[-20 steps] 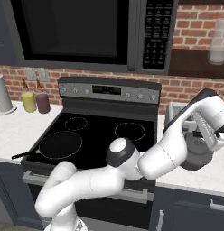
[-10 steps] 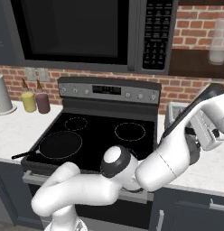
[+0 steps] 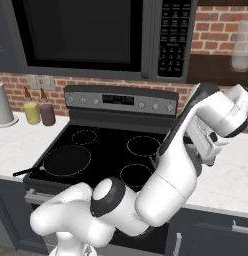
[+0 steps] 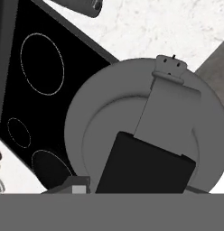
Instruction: Pick the kettle from the counter and place it on a stove burner. Then turn the burner on.
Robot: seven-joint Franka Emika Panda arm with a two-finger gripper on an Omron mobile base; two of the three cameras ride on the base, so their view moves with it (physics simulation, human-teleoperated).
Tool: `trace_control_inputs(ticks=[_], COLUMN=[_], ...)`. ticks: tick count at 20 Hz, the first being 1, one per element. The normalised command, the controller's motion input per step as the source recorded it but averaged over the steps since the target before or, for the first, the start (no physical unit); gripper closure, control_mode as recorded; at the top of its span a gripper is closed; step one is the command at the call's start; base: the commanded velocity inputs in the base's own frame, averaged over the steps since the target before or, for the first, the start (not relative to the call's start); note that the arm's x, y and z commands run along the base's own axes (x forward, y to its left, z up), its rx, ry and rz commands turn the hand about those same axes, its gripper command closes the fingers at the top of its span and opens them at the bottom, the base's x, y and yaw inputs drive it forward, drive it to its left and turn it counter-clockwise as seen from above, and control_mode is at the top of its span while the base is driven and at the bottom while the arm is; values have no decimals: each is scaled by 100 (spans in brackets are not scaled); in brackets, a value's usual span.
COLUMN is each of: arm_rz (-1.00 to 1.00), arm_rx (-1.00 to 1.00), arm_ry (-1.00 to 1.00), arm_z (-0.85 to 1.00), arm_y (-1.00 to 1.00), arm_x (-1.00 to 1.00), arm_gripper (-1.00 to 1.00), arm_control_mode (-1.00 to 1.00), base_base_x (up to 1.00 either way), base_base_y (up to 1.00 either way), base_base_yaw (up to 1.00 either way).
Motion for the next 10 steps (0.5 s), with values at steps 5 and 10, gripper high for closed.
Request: trace_control_inputs(ticks=[5, 10], arm_rz=[-14, -24], arm_rx=[-17, -18], arm_ry=[-11, 0], arm_z=[0, 0], arm_y=[100, 100], arm_x=[-3, 41], arm_gripper=[100, 100], arm_control_mode=[-100, -100], base_base_x=[0, 0], base_base_y=[0, 0], base_base_yaw=[0, 0])
